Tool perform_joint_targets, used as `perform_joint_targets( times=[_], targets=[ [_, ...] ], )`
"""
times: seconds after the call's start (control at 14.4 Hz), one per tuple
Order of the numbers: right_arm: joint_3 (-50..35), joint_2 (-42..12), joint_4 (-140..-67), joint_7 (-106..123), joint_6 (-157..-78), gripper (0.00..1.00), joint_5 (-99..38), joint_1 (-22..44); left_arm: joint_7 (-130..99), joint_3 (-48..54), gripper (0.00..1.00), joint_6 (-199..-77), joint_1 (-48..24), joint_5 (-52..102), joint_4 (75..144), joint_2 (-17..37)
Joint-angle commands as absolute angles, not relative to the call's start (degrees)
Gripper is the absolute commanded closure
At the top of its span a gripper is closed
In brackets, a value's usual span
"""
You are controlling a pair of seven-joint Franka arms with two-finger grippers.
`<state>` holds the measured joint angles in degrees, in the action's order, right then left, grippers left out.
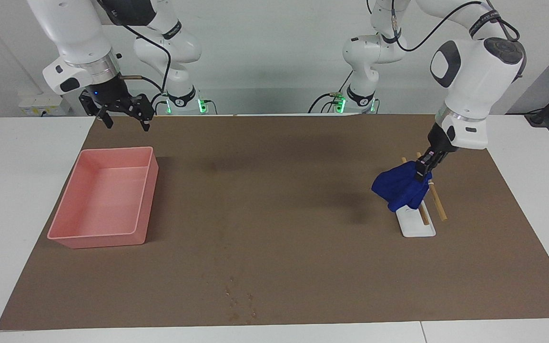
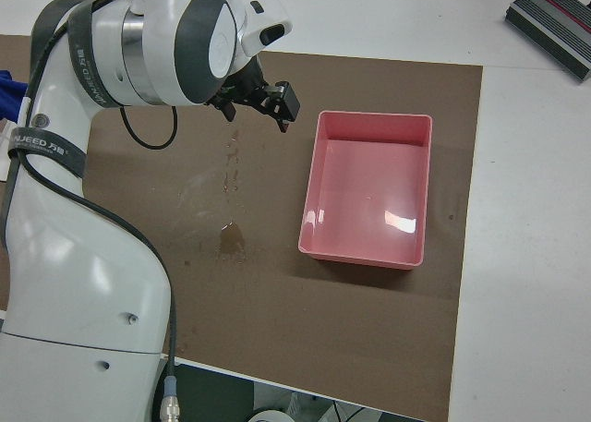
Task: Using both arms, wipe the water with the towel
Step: 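Lift the towel with the left gripper while the right gripper approaches, then bring the towel to the right gripper and close the right gripper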
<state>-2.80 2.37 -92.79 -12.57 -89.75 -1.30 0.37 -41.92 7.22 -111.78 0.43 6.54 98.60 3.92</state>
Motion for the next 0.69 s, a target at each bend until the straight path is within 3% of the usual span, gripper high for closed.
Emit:
perform_joint_targets(
  times=[0.0,0.35,0.62],
  targets=[
    [-4.39,3.6,-94.48,-21.23,-92.1,0.0,-6.31,-0.26,-55.06,8.34,1.0,-110.39,-0.44,14.3,98.26,1.67],
    [-11.24,1.94,-94.48,-48.19,-99.04,0.01,-14.57,0.43,-70.21,18.44,1.0,-111.27,-0.44,19.77,97.47,0.35],
    [-11.25,-0.52,-94.31,-68.07,-108.69,0.01,-17.31,7.28,-87.06,24.07,1.0,-116.17,-0.44,24.16,96.42,0.35]
  ],
)
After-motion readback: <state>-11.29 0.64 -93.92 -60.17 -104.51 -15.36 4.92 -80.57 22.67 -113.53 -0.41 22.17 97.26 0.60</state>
